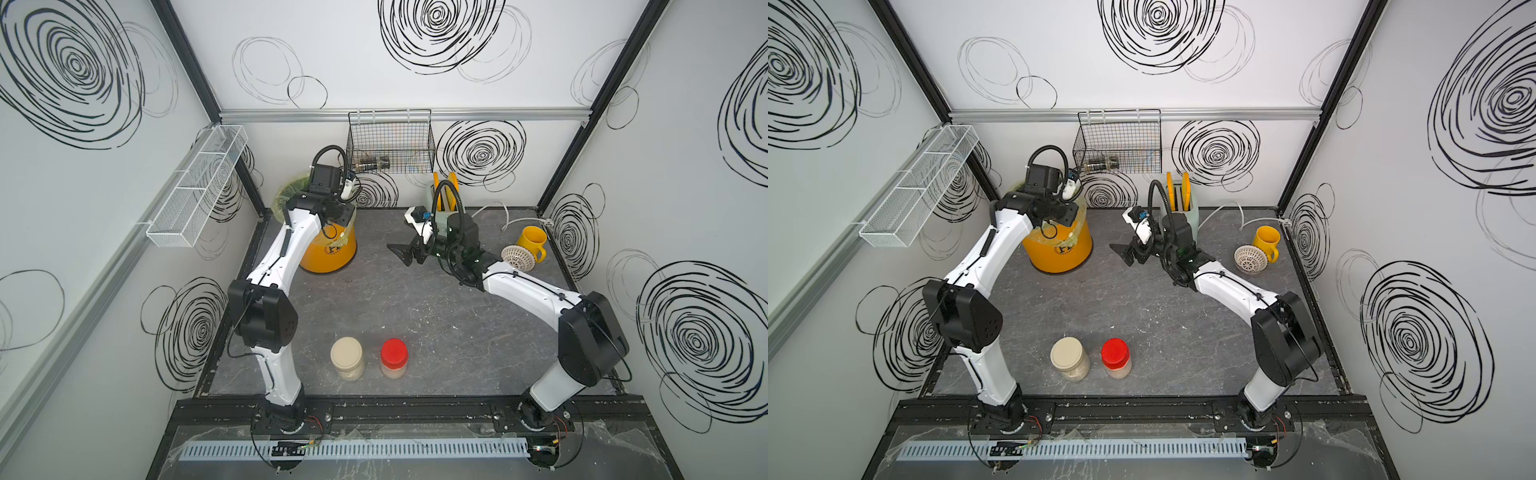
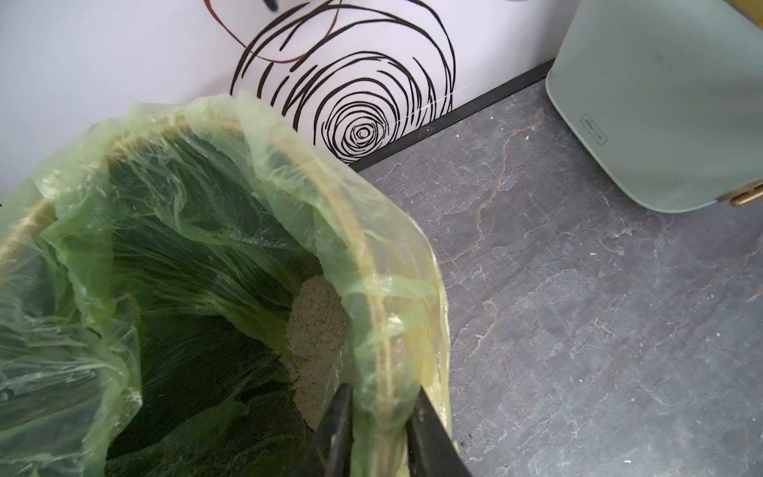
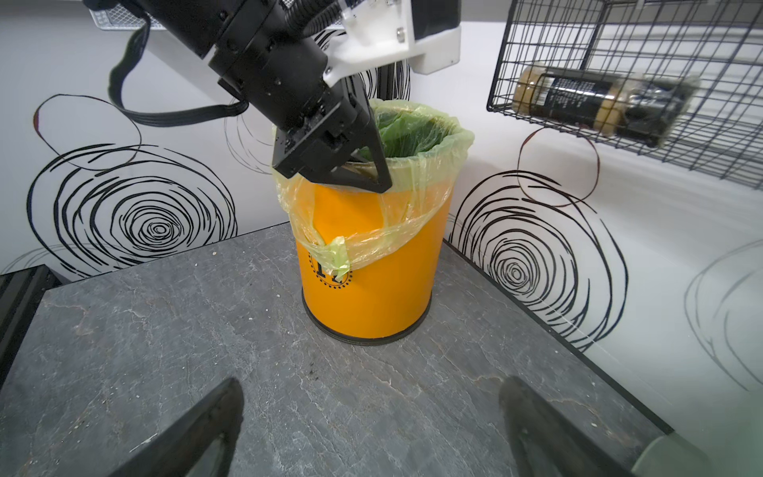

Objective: Empty expired oatmeal from jars
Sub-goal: Move the trash bin to the center of the board.

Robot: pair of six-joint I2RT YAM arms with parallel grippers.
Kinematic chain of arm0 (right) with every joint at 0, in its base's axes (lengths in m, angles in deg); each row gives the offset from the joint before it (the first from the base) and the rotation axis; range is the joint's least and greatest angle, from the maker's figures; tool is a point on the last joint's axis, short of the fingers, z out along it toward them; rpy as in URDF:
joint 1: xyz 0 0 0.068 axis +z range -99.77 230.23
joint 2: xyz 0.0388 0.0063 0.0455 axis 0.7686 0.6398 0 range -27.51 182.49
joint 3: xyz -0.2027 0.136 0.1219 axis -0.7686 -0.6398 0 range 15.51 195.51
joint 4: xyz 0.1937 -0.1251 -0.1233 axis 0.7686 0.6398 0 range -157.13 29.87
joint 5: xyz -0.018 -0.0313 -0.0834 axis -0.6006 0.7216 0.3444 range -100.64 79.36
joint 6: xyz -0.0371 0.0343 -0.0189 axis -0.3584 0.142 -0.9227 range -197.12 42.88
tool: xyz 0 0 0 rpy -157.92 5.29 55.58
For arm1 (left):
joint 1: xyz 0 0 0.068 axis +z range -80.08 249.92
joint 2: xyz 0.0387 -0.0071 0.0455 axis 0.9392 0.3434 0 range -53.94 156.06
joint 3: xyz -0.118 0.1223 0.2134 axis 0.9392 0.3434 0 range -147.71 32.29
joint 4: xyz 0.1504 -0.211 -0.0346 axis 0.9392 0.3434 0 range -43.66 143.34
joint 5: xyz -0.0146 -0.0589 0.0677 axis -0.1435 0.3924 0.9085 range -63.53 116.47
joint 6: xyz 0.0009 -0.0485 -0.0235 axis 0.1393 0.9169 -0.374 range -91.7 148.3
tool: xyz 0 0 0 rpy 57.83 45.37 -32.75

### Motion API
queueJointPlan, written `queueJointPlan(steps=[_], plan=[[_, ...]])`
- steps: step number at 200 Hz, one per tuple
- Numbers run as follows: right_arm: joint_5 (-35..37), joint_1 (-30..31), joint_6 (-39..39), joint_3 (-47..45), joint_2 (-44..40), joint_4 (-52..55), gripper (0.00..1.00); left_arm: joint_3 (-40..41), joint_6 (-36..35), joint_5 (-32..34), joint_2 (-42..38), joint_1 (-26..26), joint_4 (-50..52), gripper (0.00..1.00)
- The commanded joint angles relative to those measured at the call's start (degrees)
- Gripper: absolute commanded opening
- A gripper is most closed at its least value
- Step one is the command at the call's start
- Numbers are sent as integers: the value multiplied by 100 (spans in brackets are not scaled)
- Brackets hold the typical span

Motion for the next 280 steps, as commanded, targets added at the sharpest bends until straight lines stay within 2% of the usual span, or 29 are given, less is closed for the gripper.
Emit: queueJointPlan(steps=[1,41,79,83,121,178,194,230,280], plan=[[86,-31,26,-53,-203,-157,98,115,57,-86,-213,-51,35,23],[278,-108,34,-240,-435,-176,98,198,151,-276,-310,-60,-18,17],[435,-154,69,-307,-590,-148,98,312,269,-424,-483,-78,-93,5],[450,-154,70,-316,-604,-137,98,321,296,-435,-509,-78,-101,0],[574,-154,104,-334,-709,-74,98,511,461,-444,-761,-120,-211,0],[805,-172,105,-491,-858,-46,98,540,805,-1070,-971,-425,-154,0],[858,-189,114,-527,-888,-45,98,439,891,-1213,-930,-623,-71,0],[939,-208,183,-597,-973,-54,98,257,978,-1106,-731,-1187,-14,0],[1080,-233,224,-749,-1151,-39,98,75,1155,-1171,-583,-1635,-208,0]])
